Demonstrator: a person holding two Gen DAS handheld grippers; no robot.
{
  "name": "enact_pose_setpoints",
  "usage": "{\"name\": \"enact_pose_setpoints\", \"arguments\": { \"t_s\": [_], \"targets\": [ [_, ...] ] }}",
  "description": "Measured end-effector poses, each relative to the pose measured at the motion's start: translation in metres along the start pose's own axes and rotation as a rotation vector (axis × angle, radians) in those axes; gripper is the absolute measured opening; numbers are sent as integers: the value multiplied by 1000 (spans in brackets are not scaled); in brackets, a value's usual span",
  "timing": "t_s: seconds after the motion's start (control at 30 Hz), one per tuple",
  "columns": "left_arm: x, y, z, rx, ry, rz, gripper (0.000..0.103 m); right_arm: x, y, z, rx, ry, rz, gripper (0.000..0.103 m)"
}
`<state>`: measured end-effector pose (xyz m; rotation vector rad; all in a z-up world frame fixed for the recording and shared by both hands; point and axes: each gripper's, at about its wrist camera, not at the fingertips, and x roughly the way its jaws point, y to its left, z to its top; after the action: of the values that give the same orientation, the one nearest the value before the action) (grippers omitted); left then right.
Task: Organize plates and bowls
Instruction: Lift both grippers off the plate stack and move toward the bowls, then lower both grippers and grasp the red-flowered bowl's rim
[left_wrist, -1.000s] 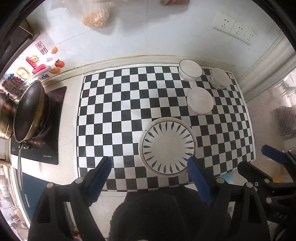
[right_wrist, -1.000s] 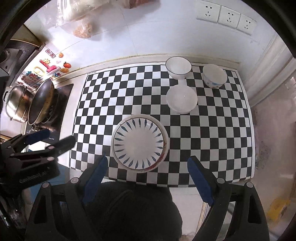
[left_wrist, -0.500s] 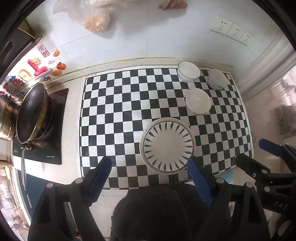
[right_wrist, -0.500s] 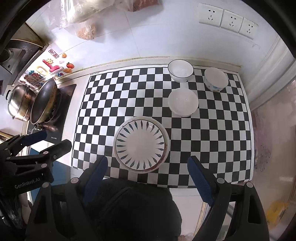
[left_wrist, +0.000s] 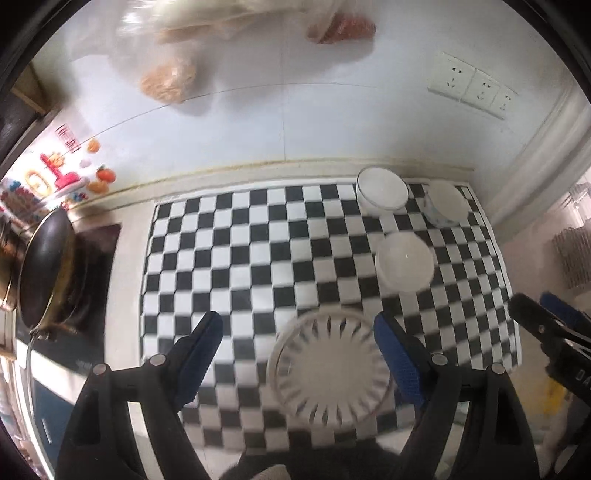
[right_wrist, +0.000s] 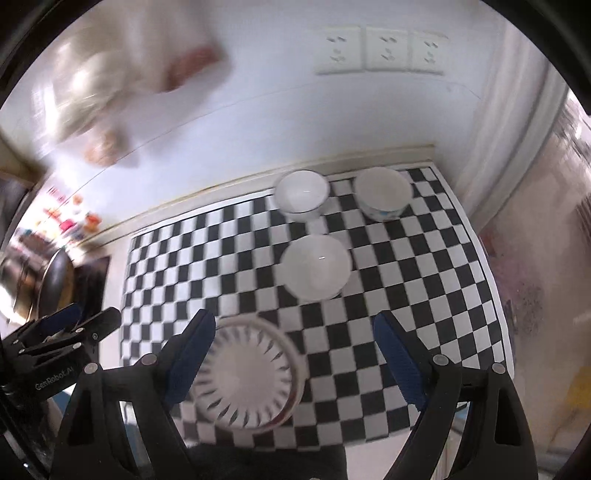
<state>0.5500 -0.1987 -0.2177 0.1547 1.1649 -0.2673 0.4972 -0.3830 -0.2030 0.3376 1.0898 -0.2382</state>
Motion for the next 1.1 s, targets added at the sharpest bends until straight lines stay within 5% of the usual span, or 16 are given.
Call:
{"name": "enact_pose_setpoints", "arguments": {
  "t_s": [0.17, 0.6, 1.1],
  "targets": [
    [55, -17, 22, -4, 56, -36, 83, 48, -33, 18, 64, 15, -39, 90],
    [157, -88, 61, 139, 114, 5, 83, 164, -77, 43, 91, 128, -84, 90],
    [244, -117, 75, 201, 248, -57, 81, 261, -109, 45, 182, 278, 6, 79]
  ]
}}
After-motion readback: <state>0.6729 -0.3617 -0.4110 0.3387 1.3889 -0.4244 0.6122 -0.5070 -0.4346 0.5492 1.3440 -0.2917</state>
